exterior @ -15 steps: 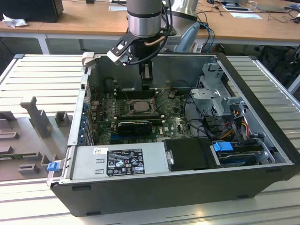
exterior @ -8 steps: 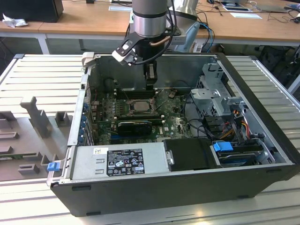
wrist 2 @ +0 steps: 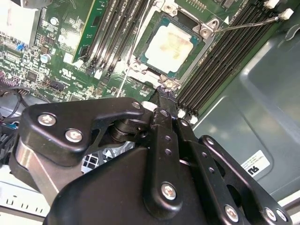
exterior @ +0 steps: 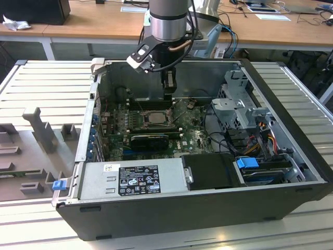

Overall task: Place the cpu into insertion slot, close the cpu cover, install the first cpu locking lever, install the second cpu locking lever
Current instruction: 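Close the cpu cover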

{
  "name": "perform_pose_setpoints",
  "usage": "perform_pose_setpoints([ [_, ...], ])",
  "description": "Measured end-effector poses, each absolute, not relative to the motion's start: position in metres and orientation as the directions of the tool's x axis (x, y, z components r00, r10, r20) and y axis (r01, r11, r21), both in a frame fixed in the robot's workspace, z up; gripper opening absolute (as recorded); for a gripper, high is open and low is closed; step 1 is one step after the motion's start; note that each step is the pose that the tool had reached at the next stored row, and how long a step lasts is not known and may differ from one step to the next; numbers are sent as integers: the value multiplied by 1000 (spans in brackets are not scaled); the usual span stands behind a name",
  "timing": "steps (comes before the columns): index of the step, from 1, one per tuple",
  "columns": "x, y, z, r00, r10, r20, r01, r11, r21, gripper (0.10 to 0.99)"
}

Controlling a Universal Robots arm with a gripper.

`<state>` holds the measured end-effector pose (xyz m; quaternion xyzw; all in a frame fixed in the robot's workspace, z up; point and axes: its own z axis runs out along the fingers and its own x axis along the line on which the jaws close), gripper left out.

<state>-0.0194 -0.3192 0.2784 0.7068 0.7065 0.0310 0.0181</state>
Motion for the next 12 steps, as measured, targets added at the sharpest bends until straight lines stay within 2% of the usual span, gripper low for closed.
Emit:
perform_pose_setpoints([
  [12, -14, -319, 279, 0, 1000, 18, 998, -1, 69, 106],
])
